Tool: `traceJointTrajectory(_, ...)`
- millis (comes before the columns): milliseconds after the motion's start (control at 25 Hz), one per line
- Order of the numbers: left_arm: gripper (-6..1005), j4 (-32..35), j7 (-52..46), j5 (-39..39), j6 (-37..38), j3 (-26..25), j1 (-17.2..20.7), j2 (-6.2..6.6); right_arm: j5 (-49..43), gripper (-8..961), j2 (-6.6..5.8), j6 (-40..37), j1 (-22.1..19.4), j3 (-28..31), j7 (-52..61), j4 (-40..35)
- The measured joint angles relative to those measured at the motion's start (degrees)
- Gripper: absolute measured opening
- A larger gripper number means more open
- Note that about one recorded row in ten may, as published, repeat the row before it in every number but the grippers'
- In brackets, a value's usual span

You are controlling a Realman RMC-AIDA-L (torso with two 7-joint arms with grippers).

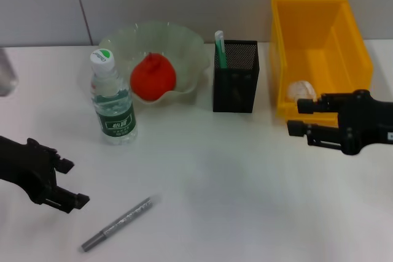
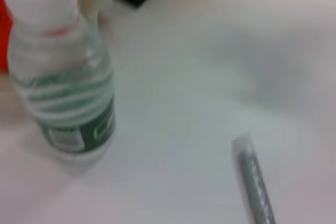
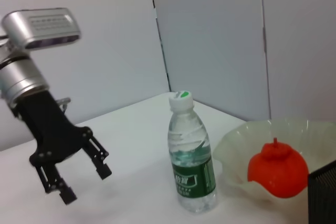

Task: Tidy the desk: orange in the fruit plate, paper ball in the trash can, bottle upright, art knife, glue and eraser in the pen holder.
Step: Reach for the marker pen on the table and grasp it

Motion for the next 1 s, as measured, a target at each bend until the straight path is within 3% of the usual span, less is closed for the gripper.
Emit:
traceJointTrajectory(200,813,1.29,-2.81,1.38,0.31,2.41,-0.35,-0.01,-0.19,510,-0.15,-2.46,-0.19,2.95,-5.52,2.86)
traceJointTrajectory(240,813,4.4,-12.95,4.77,1.69,12.54,-1.11,-0.16,-0.19,510,-0.42,-2.59,0.05,3.77,-6.68,4.12)
traceJointTrajectory(360,813,5.02,-16.96,5.62,1.66,16.37,-1.21,-0.25,-0.2,510,-0.82,-2.38,0.35,4.21,-7.51,5.29)
traceJointTrajectory(400,813,6.42,-24.05,6.85,1.06,22.88,-1.42,-0.35,-0.21,510,-0.97,-2.26,0.47,4.27,-7.84,5.68)
traceJointTrajectory(520,812,8.06,-28.55,6.94,0.75,26.74,-1.38,-0.53,-0.21,510,-1.67,-2.01,1.2,4.72,-9.33,7.57)
traceJointTrajectory(560,812,9.55,-33.13,7.11,-0.32,30.62,-1.09,-0.63,-0.2,510,-1.83,-1.99,1.48,5.03,-9.78,8.19)
traceJointTrajectory(680,812,10.16,-38.6,8.45,-3.23,35.88,-0.57,-0.66,-0.2,510,-2.06,-1.97,1.97,6.07,-11.27,9.56)
traceJointTrajectory(720,812,10.16,-38.6,8.45,-3.23,35.88,-0.57,-0.66,-0.2,510,-2.06,-1.97,1.97,6.07,-11.27,9.56)
traceJointTrajectory(760,812,9.95,-41.3,9.62,-5.7,39.1,-0.19,-0.67,-0.19,510,-1.92,-1.98,2.02,6.38,-11.89,9.58)
traceJointTrajectory(1000,811,8.63,-43.95,9.82,-7.45,41.09,-0.23,-0.73,-0.19,510,-1.75,-1.97,2.11,6.5,-12.43,10.16)
